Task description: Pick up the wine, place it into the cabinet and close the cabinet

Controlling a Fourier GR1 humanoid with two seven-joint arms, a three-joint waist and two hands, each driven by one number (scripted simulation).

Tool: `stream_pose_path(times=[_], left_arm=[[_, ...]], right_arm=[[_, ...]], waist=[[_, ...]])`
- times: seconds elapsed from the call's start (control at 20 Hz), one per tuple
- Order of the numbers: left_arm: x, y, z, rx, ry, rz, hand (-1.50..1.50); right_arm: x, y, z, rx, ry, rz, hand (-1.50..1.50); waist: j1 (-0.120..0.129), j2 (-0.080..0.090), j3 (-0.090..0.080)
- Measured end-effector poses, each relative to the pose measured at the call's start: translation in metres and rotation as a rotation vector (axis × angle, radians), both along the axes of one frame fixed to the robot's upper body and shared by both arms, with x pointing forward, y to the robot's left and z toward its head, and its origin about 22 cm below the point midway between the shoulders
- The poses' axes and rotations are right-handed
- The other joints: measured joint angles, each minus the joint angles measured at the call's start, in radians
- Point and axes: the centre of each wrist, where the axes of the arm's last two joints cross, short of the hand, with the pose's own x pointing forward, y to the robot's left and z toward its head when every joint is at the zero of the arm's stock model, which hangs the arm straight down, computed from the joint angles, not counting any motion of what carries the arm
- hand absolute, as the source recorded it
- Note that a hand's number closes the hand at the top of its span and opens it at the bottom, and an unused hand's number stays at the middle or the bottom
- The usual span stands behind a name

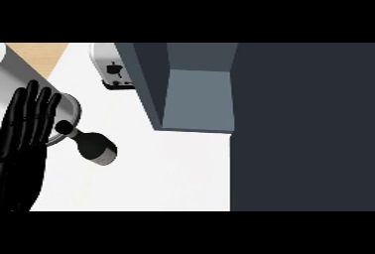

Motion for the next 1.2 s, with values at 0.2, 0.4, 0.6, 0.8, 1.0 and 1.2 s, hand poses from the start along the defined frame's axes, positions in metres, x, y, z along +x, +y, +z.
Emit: stream_pose_path(times=[0.2,0.4,0.6,0.8,1.0,1.2], left_arm=[[-0.003,-0.009,-0.005,-0.001,-0.017,0.114,-1.5],[0.003,-0.026,-0.02,-0.104,0.024,0.214,-1.5],[0.006,-0.051,-0.021,-0.234,0.063,0.234,-1.5],[0.011,-0.078,-0.014,-0.284,0.081,0.242,-1.5],[0.01,-0.098,-0.001,-0.306,0.079,0.24,-1.5],[0.012,-0.108,0.01,-0.319,0.071,0.242,-1.5]], right_arm=[[-0.009,0.008,0.003,-0.01,-0.012,0.053,-1.5],[-0.022,0.018,-0.005,-0.011,0.051,0.18,-1.5],[-0.037,0.018,0.001,-0.009,0.11,0.285,-1.5],[-0.054,0.016,0.017,-0.015,0.141,0.329,-1.5],[-0.062,0.013,0.029,-0.02,0.154,0.34,-1.5],[-0.06,0.018,0.035,-0.018,0.165,0.343,-1.5]], waist=[[-0.025,0.018,0.015],[-0.043,0.027,0.019],[-0.049,0.028,0.021],[-0.048,0.029,0.022],[-0.045,0.029,0.022],[-0.042,0.03,0.023]])
